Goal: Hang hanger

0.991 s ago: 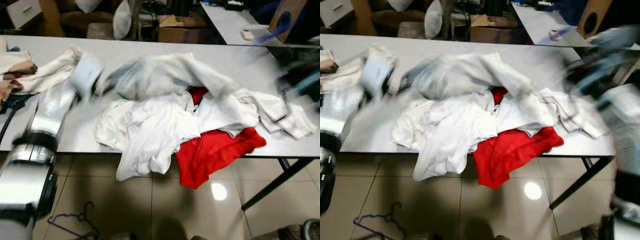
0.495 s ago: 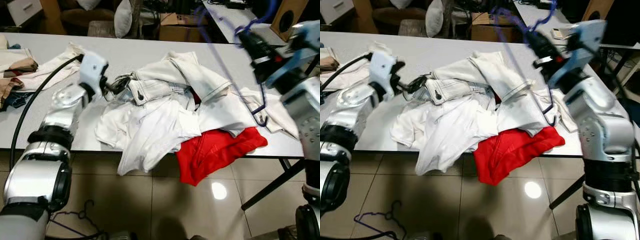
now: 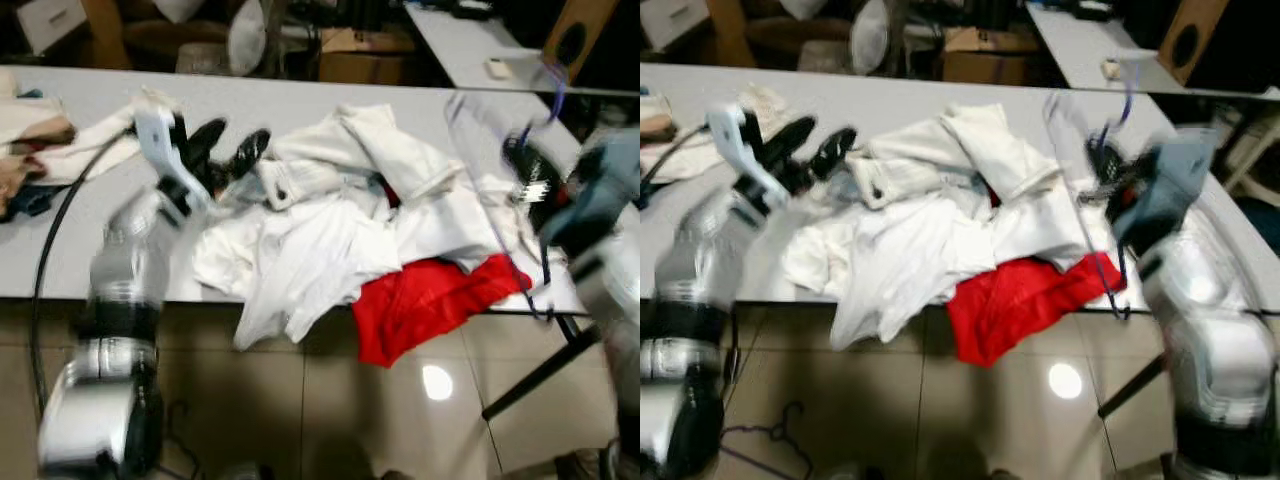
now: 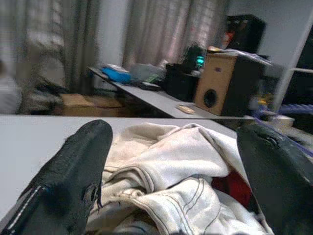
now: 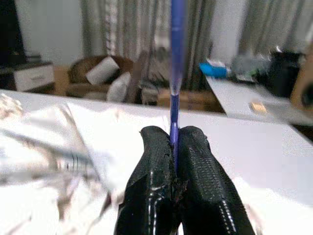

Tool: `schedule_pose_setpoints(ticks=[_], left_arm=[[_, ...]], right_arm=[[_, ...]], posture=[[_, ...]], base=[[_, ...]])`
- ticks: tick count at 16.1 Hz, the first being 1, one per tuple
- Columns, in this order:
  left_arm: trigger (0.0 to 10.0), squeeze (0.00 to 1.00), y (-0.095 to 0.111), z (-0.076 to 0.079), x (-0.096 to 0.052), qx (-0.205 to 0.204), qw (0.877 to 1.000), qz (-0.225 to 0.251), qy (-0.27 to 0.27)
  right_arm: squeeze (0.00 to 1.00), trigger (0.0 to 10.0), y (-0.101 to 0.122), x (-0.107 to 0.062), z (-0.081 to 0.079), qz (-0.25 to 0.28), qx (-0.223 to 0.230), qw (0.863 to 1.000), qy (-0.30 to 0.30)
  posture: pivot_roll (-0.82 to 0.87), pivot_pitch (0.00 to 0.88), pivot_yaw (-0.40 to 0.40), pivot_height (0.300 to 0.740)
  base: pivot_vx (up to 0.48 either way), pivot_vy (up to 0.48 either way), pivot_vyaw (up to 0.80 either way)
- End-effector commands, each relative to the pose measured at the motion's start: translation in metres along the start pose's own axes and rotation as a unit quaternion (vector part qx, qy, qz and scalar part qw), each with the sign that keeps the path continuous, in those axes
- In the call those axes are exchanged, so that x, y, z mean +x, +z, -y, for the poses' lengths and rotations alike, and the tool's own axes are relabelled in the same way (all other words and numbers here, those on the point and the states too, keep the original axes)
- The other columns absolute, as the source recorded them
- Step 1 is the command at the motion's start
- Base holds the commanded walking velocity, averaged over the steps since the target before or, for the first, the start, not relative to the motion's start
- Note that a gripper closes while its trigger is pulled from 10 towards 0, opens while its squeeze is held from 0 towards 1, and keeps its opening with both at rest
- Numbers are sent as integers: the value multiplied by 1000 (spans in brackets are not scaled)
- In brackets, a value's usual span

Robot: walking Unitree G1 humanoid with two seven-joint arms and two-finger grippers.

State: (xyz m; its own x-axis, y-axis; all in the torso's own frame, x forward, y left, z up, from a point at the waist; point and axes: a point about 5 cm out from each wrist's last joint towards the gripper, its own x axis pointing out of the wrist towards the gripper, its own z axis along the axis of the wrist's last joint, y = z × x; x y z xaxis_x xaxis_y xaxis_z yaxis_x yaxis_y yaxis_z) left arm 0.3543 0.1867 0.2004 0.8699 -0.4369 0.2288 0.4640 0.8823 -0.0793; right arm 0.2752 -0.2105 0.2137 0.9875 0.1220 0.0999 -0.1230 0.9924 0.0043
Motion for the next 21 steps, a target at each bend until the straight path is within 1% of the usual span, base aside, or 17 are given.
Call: schedule_pose_setpoints(ticks=[1, 3, 4, 5, 6, 7, 8, 10, 11, 12, 13, 14, 15, 17, 19, 20, 21], left_arm=[[10000, 329, 4, 17, -7, 54, 999, 3, 8], [10000, 329, -2, 28, -16, 66, 998, -9, 13], [10000, 329, -17, 45, -26, 58, 998, -37, 2], [10000, 329, -17, 45, -26, 58, 998, -37, 2], [10000, 329, -27, 52, -27, 60, 997, -53, -3], [10000, 329, -31, 53, -26, 59, 997, -59, 2], [10000, 329, -30, 55, -24, 55, 997, -55, 16], [10000, 322, -30, 60, -23, 52, 997, -57, 23], [10000, 137, -33, 65, -23, 53, 996, -66, 23], [10000, 82, -34, 71, -24, 41, 997, -67, 12], [10000, 35, -34, 72, -24, 41, 997, -65, 9], [10000, 39, -38, 70, -25, 50, 996, -76, 10], [10000, 43, -39, 68, -25, 56, 995, -79, 12], [10000, 47, -38, 64, -23, 61, 995, -79, 18], [10000, 47, -37, 63, -23, 61, 995, -82, 19], [10000, 47, -39, 61, -23, 67, 993, -95, 13], [10000, 43, -39, 62, -23, 71, 993, -99, 7]], right_arm=[[0, 10000, -2, -9, -7, -4, 14, 999, -32], [0, 10000, -9, -18, -11, -18, 29, 998, -54], [0, 10000, -20, -29, -12, -40, 26, 995, -82], [0, 10000, -20, -29, -12, -40, 26, 995, -82], [0, 10000, -23, -33, -13, -47, 11, 995, -85], [0, 10000, -23, -35, -14, -51, -7, 995, -83], [0, 10000, -21, -36, -14, -51, -15, 995, -80], [0, 10000, -16, -36, -15, -38, -35, 996, -71], [0, 10000, -10, -36, -18, -26, -52, 997, -57], [0, 10000, -6, -36, -20, -11, -35, 998, -54], [0, 10000, -5, -37, -20, -1, -22, 998, -55], [0, 10000, -8, -38, -20, 7, 2, 998, -67], [0, 10000, -10, -38, -20, 6, 12, 997, -74], [0, 10000, -18, -39, -19, -5, 16, 996, -84], [0, 10000, -20, -40, -20, -9, 18, 996, -87], [0, 10000, -23, -42, -21, -13, 30, 995, -96], [0, 10000, -26, -45, -21, -17, 41, 994, -101]], posture=[[-156, 0, -5, 740], [-160, 0, 2, 740], [-180, 0, 16, 740], [-180, 0, 16, 740], [-197, 0, 18, 740], [-200, 0, 19, 740], [-200, 0, 19, 740], [-203, 0, 17, 740], [-202, 0, 10, 740], [-200, 0, 6, 740], [-197, 0, -2, 740], [-197, 0, -4, 740], [-195, 0, -8, 740], [-191, 0, -5, 740], [-190, 0, 4, 740], [-182, 0, 22, 740], [-177, 0, 21, 740]], base=[[0, 0, 0], [0, -154, 0], [0, -360, 0], [0, -360, 0], [0, -356, 0], [0, -356, 0], [0, -360, 0], [0, -356, 0], [0, 0, 0], [0, 0, 0], [0, 382, -444], [0, 480, -800], [0, 480, -800], [0, 480, -800], [0, 480, -800], [0, 480, -800], [0, 480, -800]])
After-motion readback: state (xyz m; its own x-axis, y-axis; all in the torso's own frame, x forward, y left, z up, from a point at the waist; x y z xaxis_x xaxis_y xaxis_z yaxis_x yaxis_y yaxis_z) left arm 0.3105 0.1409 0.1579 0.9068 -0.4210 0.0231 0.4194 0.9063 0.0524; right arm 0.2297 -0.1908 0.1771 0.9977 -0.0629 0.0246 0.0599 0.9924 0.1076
